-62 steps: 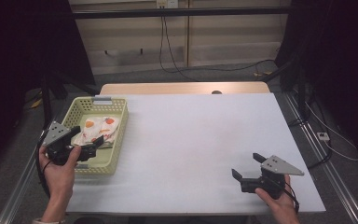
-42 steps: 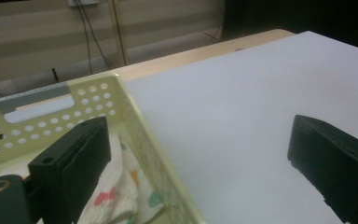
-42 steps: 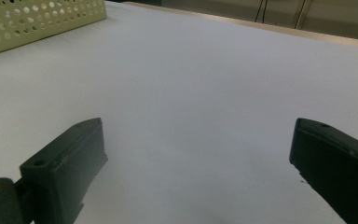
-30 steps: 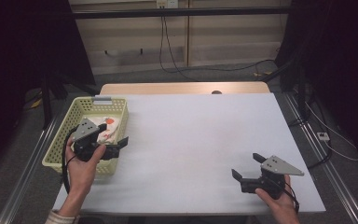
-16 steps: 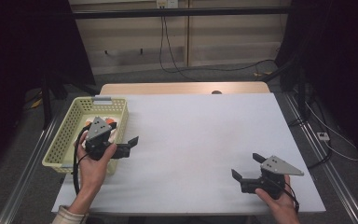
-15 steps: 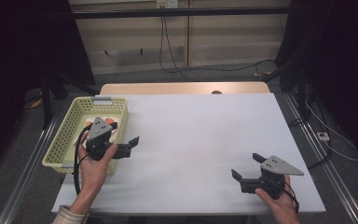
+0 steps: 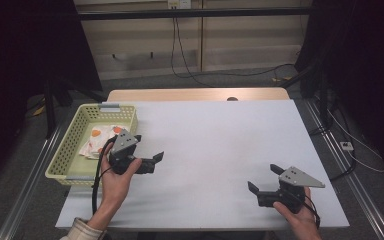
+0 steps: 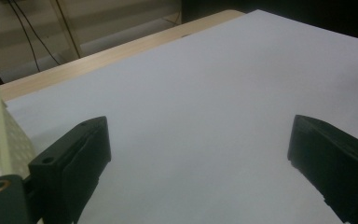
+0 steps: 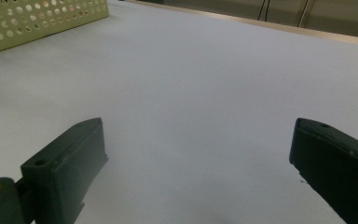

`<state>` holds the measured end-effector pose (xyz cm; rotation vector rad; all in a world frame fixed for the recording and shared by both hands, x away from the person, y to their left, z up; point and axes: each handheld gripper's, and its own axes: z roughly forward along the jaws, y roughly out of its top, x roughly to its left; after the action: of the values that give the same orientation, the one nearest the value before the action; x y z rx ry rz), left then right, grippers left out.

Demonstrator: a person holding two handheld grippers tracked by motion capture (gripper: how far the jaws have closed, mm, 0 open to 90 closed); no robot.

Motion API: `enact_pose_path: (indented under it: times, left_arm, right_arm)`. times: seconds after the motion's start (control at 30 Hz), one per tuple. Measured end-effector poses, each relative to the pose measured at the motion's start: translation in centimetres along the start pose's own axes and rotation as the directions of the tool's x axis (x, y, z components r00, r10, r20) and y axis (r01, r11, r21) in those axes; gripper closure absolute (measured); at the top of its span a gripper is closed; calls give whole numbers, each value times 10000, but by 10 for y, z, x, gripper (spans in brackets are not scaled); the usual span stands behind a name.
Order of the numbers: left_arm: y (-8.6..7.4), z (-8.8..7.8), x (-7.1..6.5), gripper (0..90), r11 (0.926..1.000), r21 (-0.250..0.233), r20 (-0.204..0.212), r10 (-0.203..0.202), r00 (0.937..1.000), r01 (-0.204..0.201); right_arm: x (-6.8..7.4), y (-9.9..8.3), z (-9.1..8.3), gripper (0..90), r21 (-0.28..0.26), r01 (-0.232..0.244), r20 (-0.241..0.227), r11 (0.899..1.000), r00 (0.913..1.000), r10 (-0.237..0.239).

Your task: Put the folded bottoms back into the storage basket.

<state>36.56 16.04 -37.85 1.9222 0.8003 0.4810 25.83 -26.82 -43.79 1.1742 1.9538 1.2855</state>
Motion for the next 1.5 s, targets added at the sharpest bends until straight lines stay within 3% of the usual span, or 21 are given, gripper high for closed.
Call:
enact_pose_path:
  times: [0.3, 0.57, 0.6, 0.7, 0.8, 0.9, 1.07, 1.2, 1.37, 1.5]
  left_arm:
    - [-5, 9, -10, 61, 9999, 34, 133, -116, 9998, 116]
    - [-21, 13, -19, 62, 9995, 198, 105, -236, 9997, 234]
    - [-24, 13, -20, 62, 9986, 151, 237, -516, 9984, 512]
    - [-30, 14, -24, 62, 9994, 224, 134, -257, 9996, 254]
    - [-36, 13, -26, 62, 9984, 240, 404, -528, 9978, 519]
    - [-40, 12, -27, 62, 9992, 317, 320, -272, 9991, 261]
    - [-47, 11, -28, 62, 9980, 237, 363, -592, 9976, 584]
    - [-54, 11, -30, 62, 9982, 372, 497, -489, 9976, 471]
    - [-59, 9, -27, 65, 9991, 233, 118, -357, 9993, 355]
    - [-62, 6, -24, 65, 9963, -39, 251, -853, 9960, 854]
  right_arm:
    - [0, 0, 0, 35, 6, -6, -54, 10000, 10000, 6]
    - [0, 0, 0, 35, -10, -20, -54, 10000, 10000, 20]
    - [0, 0, 0, 35, -23, -35, -65, 10000, 10000, 35]
    - [1, 0, 0, 35, -14, -45, -63, 10000, 10000, 45]
    - [2, 0, 0, 35, -21, -77, -89, 10000, 9999, 76]
    - [2, 0, 0, 35, -39, -210, -113, 9998, 9997, 209]
    - [3, 0, 1, 35, -19, -260, -159, 9997, 9995, 260]
    - [3, 0, 0, 36, -10, -210, -135, 9998, 9997, 210]
    - [2, 0, -2, 36, -37, -170, -39, 9998, 9998, 169]
    - [0, 0, -2, 37, -66, -211, 50, 9998, 9998, 212]
